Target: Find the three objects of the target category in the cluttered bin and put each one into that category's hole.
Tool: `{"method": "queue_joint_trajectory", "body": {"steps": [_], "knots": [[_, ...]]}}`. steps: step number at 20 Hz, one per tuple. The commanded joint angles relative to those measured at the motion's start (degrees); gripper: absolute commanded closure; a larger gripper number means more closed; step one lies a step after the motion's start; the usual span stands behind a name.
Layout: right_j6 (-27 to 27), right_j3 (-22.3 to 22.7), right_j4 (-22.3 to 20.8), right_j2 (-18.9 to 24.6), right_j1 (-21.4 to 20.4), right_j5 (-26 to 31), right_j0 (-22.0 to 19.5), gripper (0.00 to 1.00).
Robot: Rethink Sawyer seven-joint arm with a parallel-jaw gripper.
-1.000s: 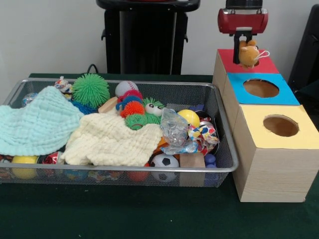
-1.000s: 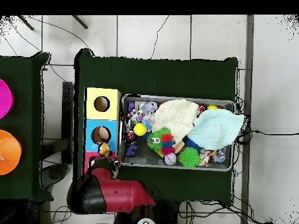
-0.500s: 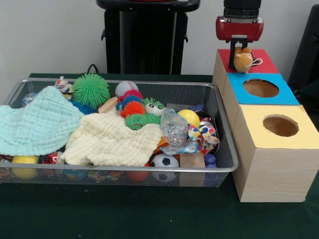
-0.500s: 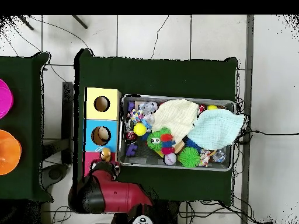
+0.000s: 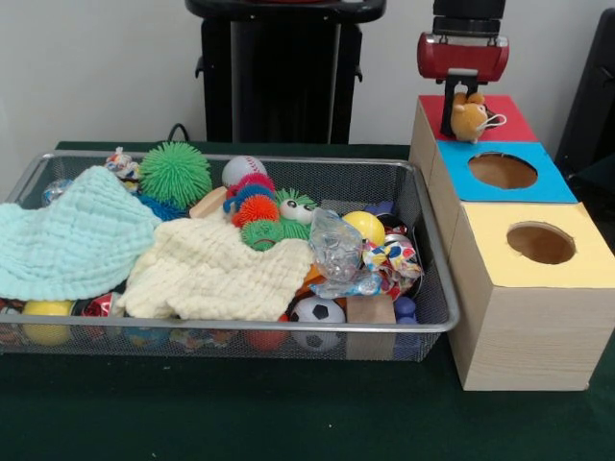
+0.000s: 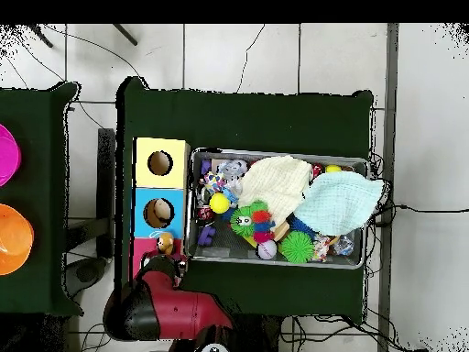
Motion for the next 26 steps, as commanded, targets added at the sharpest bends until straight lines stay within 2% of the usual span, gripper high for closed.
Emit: {"method": "queue_joint_trajectory", "body": {"steps": [1, 5, 18, 23, 26], "knots": [[17.5, -2.1, 4.9, 2.9, 13.6, -6.7, 0.1, 1.00], [18.2, -2.0, 5.6, 3.6, 13.2, -6.5, 0.1, 1.00], [17.9, 0.4, 5.2, 3.6, 6.3, -2.4, -0.5, 1.00], [17.1, 0.6, 5.7, 2.1, 2.1, 2.5, 0.5, 1.00], [16.5, 0.9, 5.3, 1.9, 0.6, 3.6, 0.2, 1.00]]}}
